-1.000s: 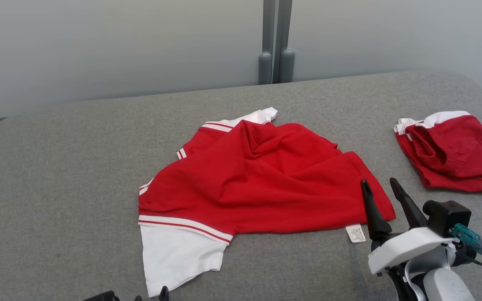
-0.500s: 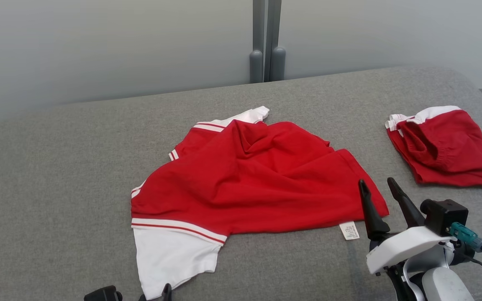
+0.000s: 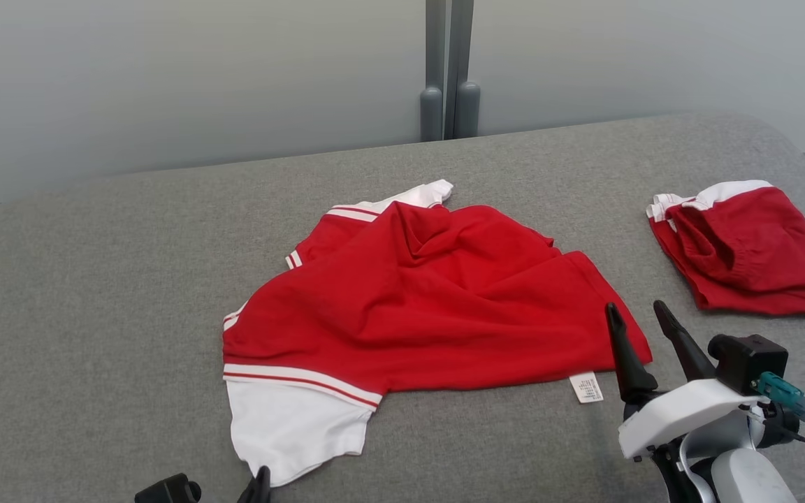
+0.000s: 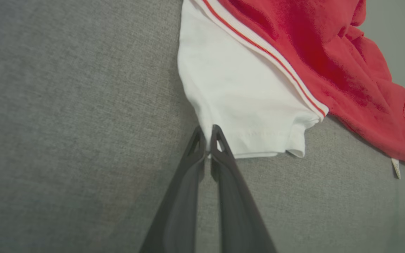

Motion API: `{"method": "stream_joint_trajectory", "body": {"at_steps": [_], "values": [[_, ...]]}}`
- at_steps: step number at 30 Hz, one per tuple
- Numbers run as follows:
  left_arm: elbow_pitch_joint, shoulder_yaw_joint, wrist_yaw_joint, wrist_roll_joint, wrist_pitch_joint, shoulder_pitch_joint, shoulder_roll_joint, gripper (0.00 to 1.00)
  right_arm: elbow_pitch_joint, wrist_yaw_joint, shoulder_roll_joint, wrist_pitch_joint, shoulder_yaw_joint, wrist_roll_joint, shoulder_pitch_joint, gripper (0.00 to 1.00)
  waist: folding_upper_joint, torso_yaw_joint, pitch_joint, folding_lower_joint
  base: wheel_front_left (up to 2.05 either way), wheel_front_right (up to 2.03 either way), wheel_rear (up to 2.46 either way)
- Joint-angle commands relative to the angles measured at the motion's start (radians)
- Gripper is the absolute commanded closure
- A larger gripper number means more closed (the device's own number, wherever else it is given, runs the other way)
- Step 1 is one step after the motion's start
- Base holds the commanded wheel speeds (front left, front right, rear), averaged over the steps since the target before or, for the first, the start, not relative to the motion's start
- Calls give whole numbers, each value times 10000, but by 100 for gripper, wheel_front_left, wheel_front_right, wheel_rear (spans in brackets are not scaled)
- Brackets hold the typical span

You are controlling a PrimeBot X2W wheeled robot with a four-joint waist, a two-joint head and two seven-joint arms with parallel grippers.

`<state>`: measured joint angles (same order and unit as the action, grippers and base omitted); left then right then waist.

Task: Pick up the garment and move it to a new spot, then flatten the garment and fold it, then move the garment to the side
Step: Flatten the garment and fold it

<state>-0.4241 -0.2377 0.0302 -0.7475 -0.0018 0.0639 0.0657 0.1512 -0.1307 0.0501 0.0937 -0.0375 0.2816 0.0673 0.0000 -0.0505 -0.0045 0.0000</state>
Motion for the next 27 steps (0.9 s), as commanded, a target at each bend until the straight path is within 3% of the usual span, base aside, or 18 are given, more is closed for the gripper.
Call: {"method": "stream_joint_trajectory", "body": {"at_steps": [1, 3, 14, 21, 27], "values": [[81, 5, -49, -35, -104, -181, -22, 95, 76, 0, 9, -35, 72, 58, -82, 0, 0, 23, -2, 0, 0, 0, 0], [243, 31, -76, -83, -251, -180, -25, 100, 306, 0, 13, -157, 242, 186, -139, 0, 0, 55, 6, 0, 0, 0, 0], [2521, 286, -5, -380, -672, 349, 47, 100, 2220, 0, 11, -528, 1447, 209, 55, 0, 0, 312, 104, 0, 0, 0, 0], [4416, 412, 347, -260, -526, 792, 264, 100, 3345, 0, 12, -629, 1816, 247, 405, 0, 0, 517, 202, 0, 0, 0, 0], [5507, 370, 635, -140, -248, 1158, 481, 100, 4128, 0, 15, -970, 1572, 1046, 646, 0, 0, 729, 244, 0, 0, 0, 0]]}}
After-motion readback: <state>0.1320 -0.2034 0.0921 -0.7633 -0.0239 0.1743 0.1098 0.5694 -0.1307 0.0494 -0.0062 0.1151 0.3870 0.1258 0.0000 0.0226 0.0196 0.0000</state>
